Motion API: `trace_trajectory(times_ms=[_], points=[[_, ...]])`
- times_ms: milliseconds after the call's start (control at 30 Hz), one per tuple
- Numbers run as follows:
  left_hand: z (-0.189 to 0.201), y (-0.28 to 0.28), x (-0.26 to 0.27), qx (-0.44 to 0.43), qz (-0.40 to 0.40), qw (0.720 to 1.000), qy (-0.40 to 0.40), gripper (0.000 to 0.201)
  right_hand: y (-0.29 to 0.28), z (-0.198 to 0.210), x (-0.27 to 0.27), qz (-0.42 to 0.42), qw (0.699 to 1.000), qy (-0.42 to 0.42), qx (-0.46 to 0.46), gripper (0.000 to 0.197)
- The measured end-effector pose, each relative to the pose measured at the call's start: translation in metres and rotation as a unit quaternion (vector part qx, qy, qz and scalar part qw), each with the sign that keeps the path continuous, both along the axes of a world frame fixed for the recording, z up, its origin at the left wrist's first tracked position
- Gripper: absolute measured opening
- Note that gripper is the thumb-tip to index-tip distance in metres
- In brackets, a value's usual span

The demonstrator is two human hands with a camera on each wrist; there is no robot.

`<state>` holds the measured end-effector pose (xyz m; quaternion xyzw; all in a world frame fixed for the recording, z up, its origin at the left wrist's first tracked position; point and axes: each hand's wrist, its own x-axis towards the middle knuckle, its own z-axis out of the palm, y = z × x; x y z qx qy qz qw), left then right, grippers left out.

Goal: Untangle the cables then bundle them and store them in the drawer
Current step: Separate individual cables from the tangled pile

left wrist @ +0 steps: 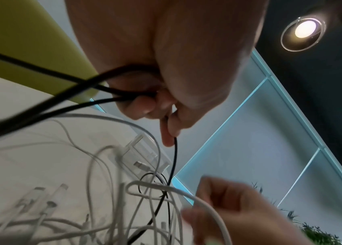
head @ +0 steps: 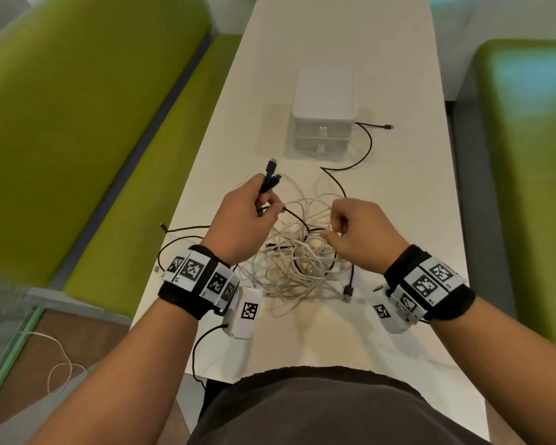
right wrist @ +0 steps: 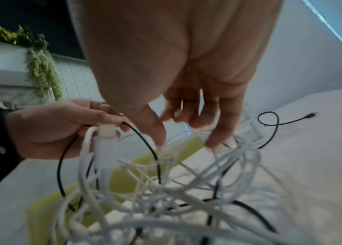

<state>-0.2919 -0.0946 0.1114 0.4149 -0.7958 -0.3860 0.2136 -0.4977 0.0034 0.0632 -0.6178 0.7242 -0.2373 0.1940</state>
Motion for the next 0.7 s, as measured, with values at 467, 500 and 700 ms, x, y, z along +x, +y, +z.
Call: trace_trajectory(times_ms=[467, 500, 700], points=[[0.018, -0.014, 0.030, -0.025, -0.091, 0.988, -0.126, 0.038, -0.005, -0.014, 0.017, 0.059, 0.998, -0.029, 0.014, 0.029], [0.015, -0.017, 0.037, -0.017, -0.080, 0.982, -0.168, 0.044, -0.005, -0.011, 0.016, 0.057, 0.997, -0.044, -0.029, 0.042], [0.010, -0.031, 0.078, -0.006, -0.014, 0.973, -0.230, 0.045, -0.001, 0.010, 0.000, 0.064, 0.997, -0.012, -0.036, 0.023]])
